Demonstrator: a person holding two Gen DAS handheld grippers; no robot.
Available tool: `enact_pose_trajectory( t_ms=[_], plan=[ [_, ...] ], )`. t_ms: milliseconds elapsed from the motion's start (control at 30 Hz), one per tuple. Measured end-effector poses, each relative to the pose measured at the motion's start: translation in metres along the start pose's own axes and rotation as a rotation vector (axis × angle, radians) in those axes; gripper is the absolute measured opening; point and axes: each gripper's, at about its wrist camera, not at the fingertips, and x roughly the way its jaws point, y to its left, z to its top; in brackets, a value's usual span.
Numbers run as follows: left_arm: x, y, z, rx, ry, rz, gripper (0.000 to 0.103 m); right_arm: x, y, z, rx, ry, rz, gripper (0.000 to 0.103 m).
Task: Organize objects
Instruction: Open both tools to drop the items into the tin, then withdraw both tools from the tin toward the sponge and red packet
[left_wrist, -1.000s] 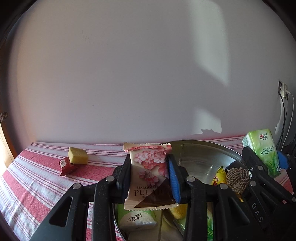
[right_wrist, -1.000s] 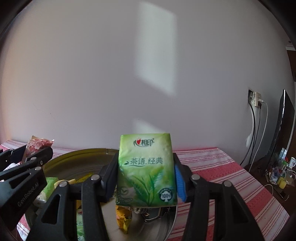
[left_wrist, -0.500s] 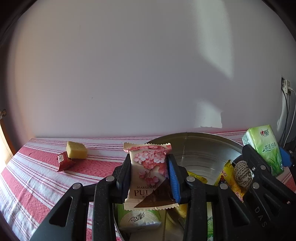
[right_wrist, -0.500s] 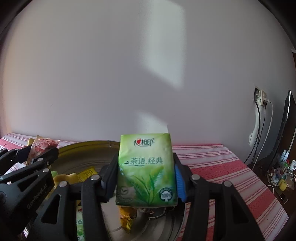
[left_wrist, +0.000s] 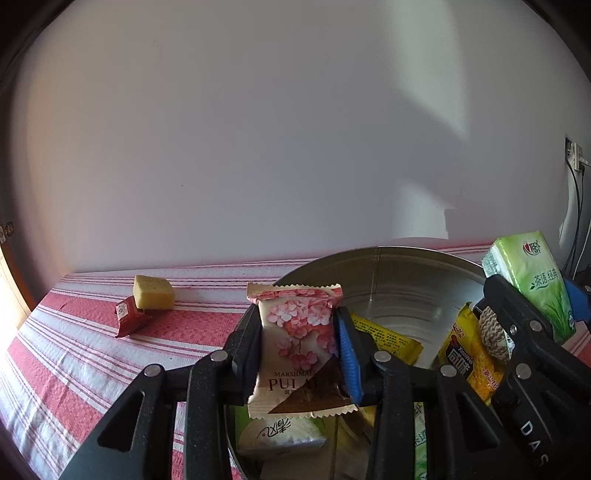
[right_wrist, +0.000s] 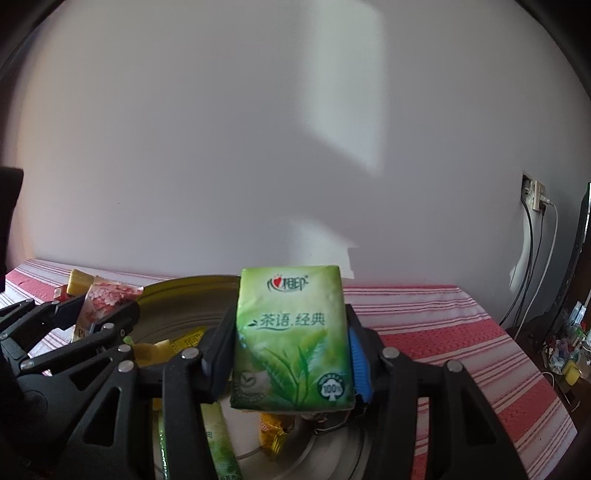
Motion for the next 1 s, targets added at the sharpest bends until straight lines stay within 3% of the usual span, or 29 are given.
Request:
enact_pose_trajectory(
  t_ms=[33,167,267,433,767,1000],
  plan=[
    [-0.002,0.000,0.000,-0.002,-0.005,-0.009,0.052,-0.001,-0.002,0.000,0.005,0.000,0.006,0.053],
    [-0.003,0.014,0.002,-0.066,-0.018,0.034,0.086,-0.003,-0.026,0.003,0.048,-0.029,-0.030,0.077],
    [-0.006,0.020,0.003,-0.103,-0.020,0.006,0.091,-0.007,-0.045,0.002,0.142,-0.038,-0.001,0.101],
    [-0.009,0.010,0.002,-0.047,-0.029,0.015,0.093,-0.016,-0.058,0.001,0.222,-0.079,0.011,0.103],
    [-0.010,0.014,0.002,-0.053,-0.043,0.020,0.093,-0.022,-0.061,0.000,0.273,-0.104,0.001,0.103],
    [-0.017,0.021,-0.001,-0.059,-0.071,0.031,0.093,-0.039,-0.056,0.000,0.260,-0.193,0.009,0.103]
  ],
)
